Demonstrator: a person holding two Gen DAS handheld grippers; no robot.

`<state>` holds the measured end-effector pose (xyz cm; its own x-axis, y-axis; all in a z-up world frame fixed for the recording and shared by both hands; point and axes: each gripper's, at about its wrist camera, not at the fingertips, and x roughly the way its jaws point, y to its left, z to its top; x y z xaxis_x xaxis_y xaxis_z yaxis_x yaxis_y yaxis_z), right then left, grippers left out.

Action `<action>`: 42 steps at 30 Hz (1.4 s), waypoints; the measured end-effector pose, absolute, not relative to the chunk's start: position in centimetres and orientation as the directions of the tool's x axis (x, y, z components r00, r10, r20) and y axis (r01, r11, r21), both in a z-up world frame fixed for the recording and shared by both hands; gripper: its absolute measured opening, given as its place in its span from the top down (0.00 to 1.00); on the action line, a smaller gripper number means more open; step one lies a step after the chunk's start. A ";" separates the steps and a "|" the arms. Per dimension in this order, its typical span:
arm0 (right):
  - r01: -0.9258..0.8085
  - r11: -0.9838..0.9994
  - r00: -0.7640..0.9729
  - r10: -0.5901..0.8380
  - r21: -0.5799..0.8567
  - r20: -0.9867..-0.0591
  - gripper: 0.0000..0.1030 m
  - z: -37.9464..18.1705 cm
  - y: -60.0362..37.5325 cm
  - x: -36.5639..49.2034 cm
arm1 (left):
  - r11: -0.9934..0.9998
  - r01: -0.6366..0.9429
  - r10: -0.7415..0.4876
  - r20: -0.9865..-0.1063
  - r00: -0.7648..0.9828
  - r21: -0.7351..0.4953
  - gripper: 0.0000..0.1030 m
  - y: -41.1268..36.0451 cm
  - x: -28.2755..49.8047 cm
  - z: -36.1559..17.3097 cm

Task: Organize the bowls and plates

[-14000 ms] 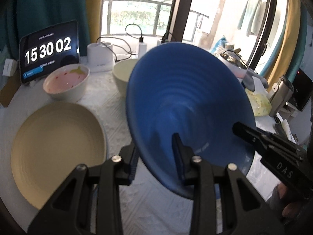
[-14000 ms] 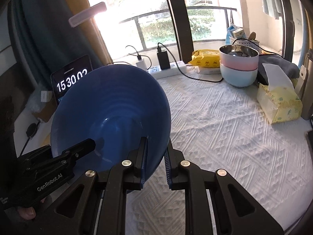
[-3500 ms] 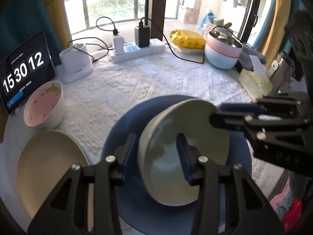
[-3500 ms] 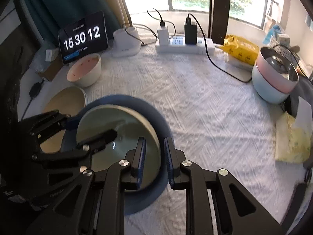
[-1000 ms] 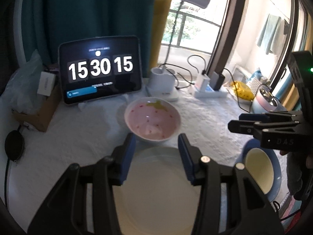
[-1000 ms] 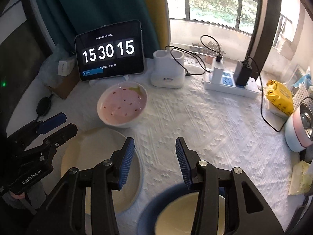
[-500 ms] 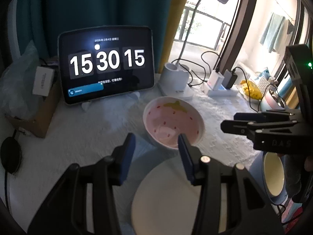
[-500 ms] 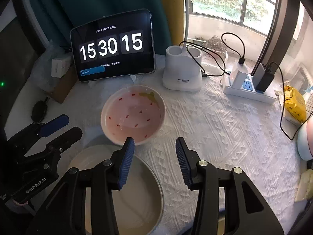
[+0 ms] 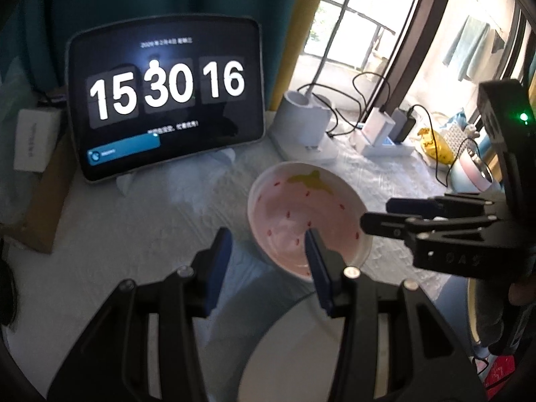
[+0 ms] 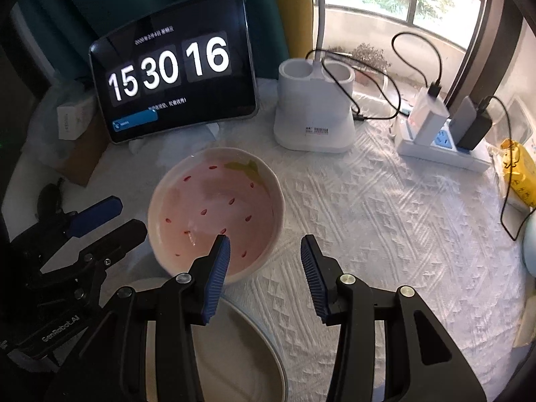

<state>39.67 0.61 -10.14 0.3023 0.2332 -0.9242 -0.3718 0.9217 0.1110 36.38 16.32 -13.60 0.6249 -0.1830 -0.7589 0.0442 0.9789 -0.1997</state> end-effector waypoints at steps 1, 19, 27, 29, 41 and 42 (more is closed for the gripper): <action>-0.370 0.922 0.296 0.231 0.112 -0.927 0.55 -10.5 0.6 39.9 | 0.980 0.048 -0.181 -0.765 0.618 -0.193 0.55 16.2 36.8 -13.8; -0.252 0.946 0.154 0.247 0.204 -0.957 0.57 -16.0 0.8 43.3 | 0.977 0.094 -0.211 -0.844 0.493 -0.189 0.56 15.1 40.5 -17.5; -0.243 0.941 0.127 0.270 0.234 -0.954 0.78 -16.8 1.5 43.5 | 0.978 0.079 -0.205 -0.850 0.485 -0.191 0.60 15.1 40.9 -18.0; -0.248 0.940 0.132 0.272 0.234 -0.953 0.81 -16.8 1.7 43.3 | 0.979 0.075 -0.201 -0.850 0.486 -0.189 0.62 15.1 40.9 -18.1; -0.247 0.939 0.154 0.280 0.237 -0.948 0.84 -16.7 2.0 42.9 | 0.984 0.043 -0.172 -0.857 0.486 -0.173 0.78 15.0 41.5 -18.3; -0.242 0.941 0.155 0.279 0.237 -0.948 0.85 -16.7 2.0 42.9 | 0.984 0.039 -0.170 -0.858 0.485 -0.174 0.78 15.0 41.5 -18.3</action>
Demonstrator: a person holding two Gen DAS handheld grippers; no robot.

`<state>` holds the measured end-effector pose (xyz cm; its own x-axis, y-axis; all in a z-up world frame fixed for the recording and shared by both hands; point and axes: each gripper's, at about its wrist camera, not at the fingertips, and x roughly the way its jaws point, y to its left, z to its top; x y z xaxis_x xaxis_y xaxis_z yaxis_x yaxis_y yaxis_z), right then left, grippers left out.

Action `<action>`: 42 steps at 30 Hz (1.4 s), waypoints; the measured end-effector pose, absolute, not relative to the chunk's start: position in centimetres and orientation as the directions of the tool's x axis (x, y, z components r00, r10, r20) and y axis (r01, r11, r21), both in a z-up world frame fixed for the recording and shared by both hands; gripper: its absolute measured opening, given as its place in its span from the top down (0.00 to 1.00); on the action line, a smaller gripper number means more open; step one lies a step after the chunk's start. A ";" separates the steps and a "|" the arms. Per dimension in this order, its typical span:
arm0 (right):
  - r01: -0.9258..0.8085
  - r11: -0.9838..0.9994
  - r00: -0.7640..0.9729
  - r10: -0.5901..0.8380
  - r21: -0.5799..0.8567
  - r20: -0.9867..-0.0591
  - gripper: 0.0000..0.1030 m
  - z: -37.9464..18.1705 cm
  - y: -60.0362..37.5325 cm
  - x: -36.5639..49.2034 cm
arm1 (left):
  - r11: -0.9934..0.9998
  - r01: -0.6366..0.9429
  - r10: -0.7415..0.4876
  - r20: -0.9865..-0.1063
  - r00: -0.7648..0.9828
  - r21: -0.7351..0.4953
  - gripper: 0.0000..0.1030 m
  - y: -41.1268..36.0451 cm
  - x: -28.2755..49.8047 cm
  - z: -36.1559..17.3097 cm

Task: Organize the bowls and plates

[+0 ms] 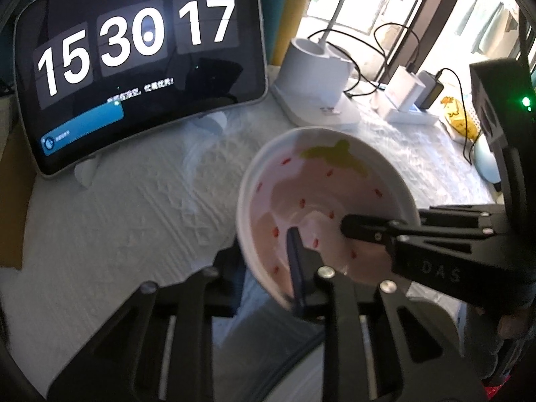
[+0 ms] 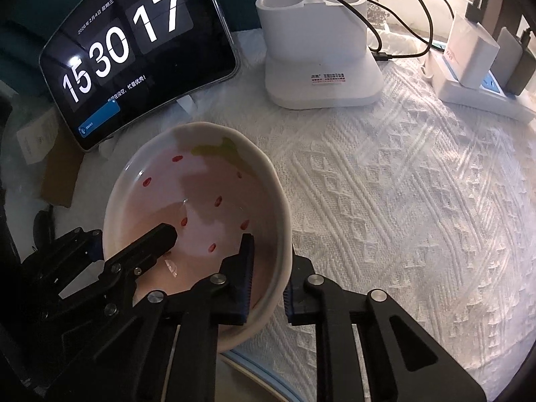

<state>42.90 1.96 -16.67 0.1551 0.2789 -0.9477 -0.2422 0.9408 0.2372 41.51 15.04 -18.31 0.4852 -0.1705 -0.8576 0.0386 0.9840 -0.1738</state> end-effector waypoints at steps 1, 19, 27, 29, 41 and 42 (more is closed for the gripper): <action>-0.238 0.942 0.157 0.278 0.237 -0.948 0.85 -16.5 1.7 42.8 | 0.984 0.035 -0.172 -0.858 0.484 -0.177 0.78 15.1 41.5 -18.3; -0.245 0.936 0.238 0.312 0.254 -0.920 0.87 -12.2 1.1 42.3 | 0.981 0.019 -0.172 -0.826 0.537 -0.192 0.78 14.9 40.0 -14.2; -0.259 0.933 0.270 0.320 0.251 -0.908 0.87 -10.0 0.4 41.1 | 0.982 0.025 -0.168 -0.806 0.568 -0.187 0.78 14.1 38.8 -11.9; -0.263 0.931 0.278 0.324 0.253 -0.904 0.87 -9.4 0.2 40.7 | 0.982 0.028 -0.169 -0.801 0.574 -0.187 0.78 13.8 38.5 -11.5; -0.269 0.927 0.290 0.338 0.263 -0.895 0.87 -7.1 -1.4 38.2 | 0.983 0.042 -0.170 -0.780 0.602 -0.181 0.78 11.8 36.3 -9.4; -0.271 0.926 0.292 0.339 0.262 -0.895 0.87 -6.9 -1.6 38.0 | 0.982 0.044 -0.171 -0.778 0.604 -0.182 0.78 11.6 36.1 -9.2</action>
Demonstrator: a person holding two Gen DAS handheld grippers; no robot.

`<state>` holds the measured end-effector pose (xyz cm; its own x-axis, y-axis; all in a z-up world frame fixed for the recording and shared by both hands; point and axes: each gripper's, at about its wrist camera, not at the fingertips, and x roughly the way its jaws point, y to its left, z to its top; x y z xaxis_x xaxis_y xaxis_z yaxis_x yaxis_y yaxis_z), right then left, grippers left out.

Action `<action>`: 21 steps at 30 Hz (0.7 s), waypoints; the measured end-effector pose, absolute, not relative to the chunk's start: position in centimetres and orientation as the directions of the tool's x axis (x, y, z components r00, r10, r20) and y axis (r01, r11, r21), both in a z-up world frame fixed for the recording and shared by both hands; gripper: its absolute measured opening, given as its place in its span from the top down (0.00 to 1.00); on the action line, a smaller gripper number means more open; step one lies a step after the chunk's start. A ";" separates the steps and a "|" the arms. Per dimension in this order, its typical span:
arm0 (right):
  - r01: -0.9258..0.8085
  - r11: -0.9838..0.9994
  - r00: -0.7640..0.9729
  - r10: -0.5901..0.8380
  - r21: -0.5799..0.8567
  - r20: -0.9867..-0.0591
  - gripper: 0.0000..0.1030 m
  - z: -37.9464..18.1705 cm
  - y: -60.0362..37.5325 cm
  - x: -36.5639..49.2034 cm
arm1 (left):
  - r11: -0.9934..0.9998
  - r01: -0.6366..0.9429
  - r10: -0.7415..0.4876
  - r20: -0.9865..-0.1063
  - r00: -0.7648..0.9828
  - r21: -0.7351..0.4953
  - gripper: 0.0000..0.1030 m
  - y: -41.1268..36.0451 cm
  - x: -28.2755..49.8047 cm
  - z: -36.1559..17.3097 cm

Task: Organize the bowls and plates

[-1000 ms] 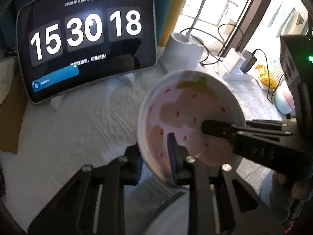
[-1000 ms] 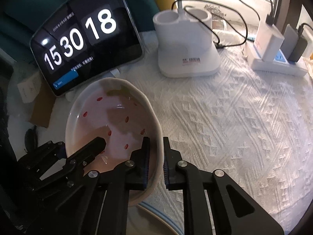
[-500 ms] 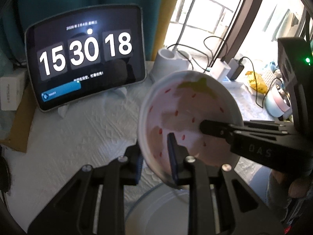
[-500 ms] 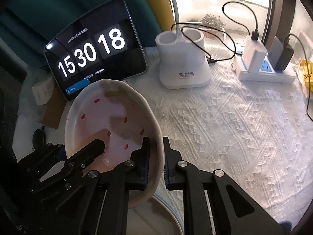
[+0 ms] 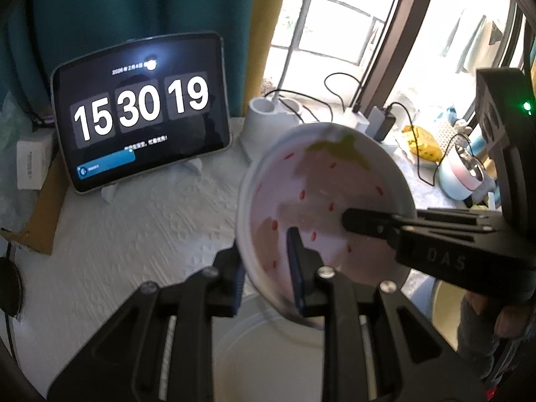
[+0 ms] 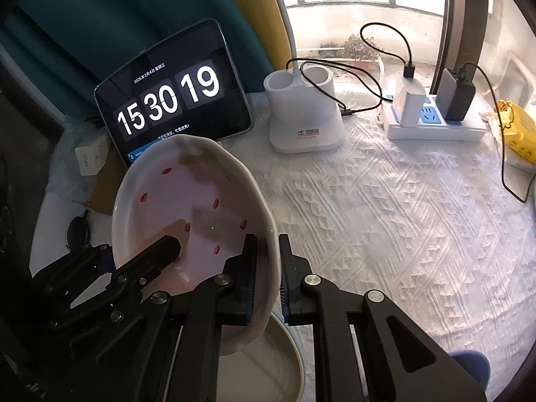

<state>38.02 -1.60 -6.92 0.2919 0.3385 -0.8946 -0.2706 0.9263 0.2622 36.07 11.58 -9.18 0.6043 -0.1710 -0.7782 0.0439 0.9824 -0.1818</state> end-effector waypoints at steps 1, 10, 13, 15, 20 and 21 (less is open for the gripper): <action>-0.270 0.926 0.294 0.339 0.263 -0.893 0.87 -6.8 -1.7 37.9 | 0.982 0.045 -0.172 -0.777 0.605 -0.183 0.78 11.4 35.9 -9.1; -0.267 0.928 0.313 0.337 0.259 -0.888 0.87 -5.5 -3.4 36.2 | 0.981 0.056 -0.181 -0.767 0.616 -0.186 0.78 9.6 34.6 -8.2; -0.266 0.929 0.316 0.336 0.257 -0.887 0.87 -5.3 -3.7 35.5 | 0.980 0.058 -0.186 -0.765 0.617 -0.192 0.78 9.1 34.2 -8.1; -0.265 0.930 0.316 0.335 0.257 -0.887 0.87 -5.1 -4.0 35.0 | 0.980 0.063 -0.188 -0.764 0.617 -0.190 0.78 8.6 33.8 -8.0; -0.255 0.931 0.321 0.336 0.261 -0.885 0.87 -4.8 -5.4 33.9 | 0.979 0.077 -0.195 -0.759 0.621 -0.188 0.78 7.3 32.9 -7.6; -0.254 0.931 0.322 0.337 0.262 -0.885 0.87 -4.7 -5.6 33.7 | 0.979 0.081 -0.197 -0.756 0.624 -0.188 0.78 6.9 32.6 -7.5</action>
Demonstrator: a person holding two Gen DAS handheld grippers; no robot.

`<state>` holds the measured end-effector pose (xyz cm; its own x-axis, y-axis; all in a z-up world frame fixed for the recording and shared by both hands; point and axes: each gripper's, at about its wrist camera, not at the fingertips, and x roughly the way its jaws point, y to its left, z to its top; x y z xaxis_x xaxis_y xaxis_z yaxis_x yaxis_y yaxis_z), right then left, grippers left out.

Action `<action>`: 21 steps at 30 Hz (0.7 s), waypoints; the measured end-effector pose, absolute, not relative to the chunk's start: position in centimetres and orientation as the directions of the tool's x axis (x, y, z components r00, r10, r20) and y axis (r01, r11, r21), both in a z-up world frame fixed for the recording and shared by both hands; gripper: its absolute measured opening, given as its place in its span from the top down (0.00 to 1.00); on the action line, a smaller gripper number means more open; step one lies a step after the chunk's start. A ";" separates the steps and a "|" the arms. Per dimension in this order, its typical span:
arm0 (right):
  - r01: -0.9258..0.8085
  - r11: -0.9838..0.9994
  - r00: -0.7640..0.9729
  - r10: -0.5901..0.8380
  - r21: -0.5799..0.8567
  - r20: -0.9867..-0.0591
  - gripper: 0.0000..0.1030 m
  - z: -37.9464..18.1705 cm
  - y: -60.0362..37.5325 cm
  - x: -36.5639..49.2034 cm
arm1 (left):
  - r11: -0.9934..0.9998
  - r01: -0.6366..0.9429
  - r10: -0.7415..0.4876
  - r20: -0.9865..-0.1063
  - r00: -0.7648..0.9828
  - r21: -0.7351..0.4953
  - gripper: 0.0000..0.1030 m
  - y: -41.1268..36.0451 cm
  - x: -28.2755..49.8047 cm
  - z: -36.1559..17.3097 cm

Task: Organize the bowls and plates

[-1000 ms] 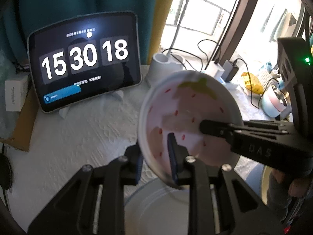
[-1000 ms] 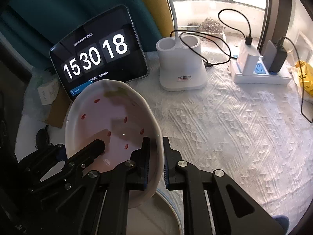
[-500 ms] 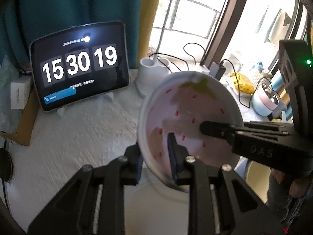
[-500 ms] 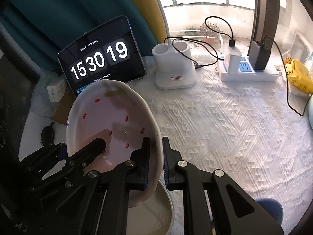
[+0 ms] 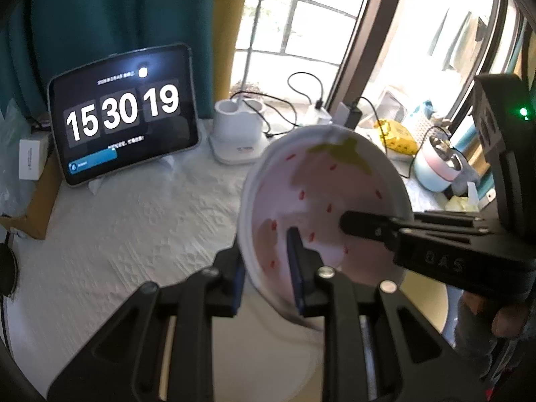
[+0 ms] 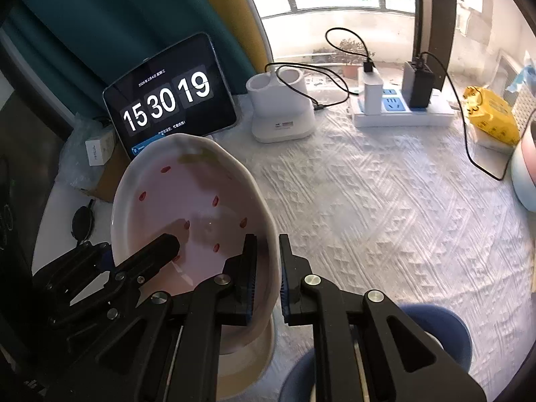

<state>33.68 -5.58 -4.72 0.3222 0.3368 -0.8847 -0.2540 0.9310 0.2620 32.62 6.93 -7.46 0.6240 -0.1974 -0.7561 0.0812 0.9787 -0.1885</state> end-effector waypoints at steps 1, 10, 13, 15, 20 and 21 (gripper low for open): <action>-0.252 0.931 0.324 0.337 0.263 -0.884 0.87 -4.6 -5.9 33.4 | 0.978 0.082 -0.199 -0.755 0.625 -0.190 0.78 6.7 32.4 -7.4; -0.248 0.931 0.328 0.340 0.267 -0.882 0.87 -4.3 -8.3 31.6 | 0.977 0.096 -0.208 -0.755 0.622 -0.190 0.78 4.1 31.0 -7.4; -0.241 0.932 0.327 0.339 0.269 -0.882 0.87 -4.4 -9.4 31.1 | 0.976 0.103 -0.214 -0.757 0.618 -0.192 0.78 3.1 30.7 -7.5; -0.235 0.933 0.330 0.340 0.272 -0.881 0.87 -4.4 -10.2 30.7 | 0.974 0.111 -0.222 -0.757 0.614 -0.196 0.78 2.3 30.3 -7.5; -0.224 0.937 0.334 0.332 0.268 -0.882 0.87 -4.1 -12.0 29.4 | 0.971 0.131 -0.238 -0.760 0.605 -0.201 0.78 0.5 29.6 -7.8; -0.222 0.938 0.334 0.329 0.266 -0.883 0.87 -4.2 -12.4 29.2 | 0.970 0.135 -0.243 -0.760 0.603 -0.203 0.78 0.1 29.5 -7.8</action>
